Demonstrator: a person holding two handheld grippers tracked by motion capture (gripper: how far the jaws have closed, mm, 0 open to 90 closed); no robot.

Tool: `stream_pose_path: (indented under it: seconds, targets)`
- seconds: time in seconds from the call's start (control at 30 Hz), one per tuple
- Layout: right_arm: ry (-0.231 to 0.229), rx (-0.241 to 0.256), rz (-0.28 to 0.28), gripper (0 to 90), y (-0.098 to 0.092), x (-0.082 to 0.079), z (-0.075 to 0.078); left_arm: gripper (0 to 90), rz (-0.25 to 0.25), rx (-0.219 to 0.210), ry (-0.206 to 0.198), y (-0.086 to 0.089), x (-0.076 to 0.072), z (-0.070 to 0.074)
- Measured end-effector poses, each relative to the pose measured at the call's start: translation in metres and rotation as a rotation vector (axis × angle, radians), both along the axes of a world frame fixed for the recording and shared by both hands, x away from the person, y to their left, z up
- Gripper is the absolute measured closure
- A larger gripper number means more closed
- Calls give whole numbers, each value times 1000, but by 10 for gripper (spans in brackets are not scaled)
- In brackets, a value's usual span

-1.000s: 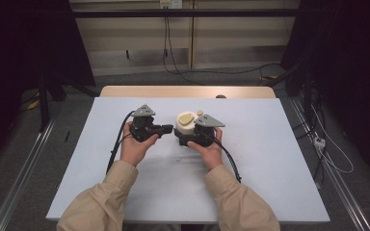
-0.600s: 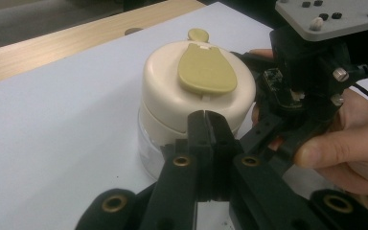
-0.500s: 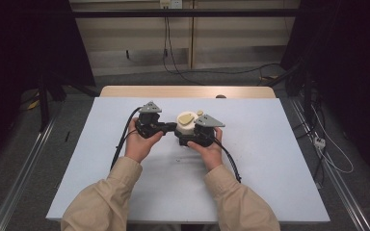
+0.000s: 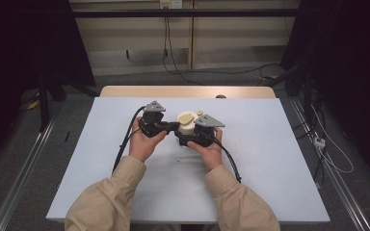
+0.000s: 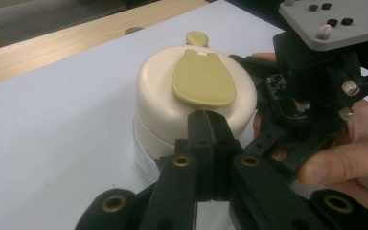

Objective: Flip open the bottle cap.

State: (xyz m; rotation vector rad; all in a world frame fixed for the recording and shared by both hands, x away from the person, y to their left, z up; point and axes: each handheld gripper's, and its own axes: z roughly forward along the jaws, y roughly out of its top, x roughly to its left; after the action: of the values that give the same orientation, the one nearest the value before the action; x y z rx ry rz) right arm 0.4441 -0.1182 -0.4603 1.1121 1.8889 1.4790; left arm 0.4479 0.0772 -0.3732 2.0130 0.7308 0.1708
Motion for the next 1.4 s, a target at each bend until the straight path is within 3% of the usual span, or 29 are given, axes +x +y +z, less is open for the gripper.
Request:
stream_pose_path:
  seconds: [0.63,1.4]
  targets:
    - [-1,1,0,63,0,0,0,900,3,8,-14,-4,1,5]
    - [0,1,0,63,0,0,0,900,16,-17,-16,-7,1,13]
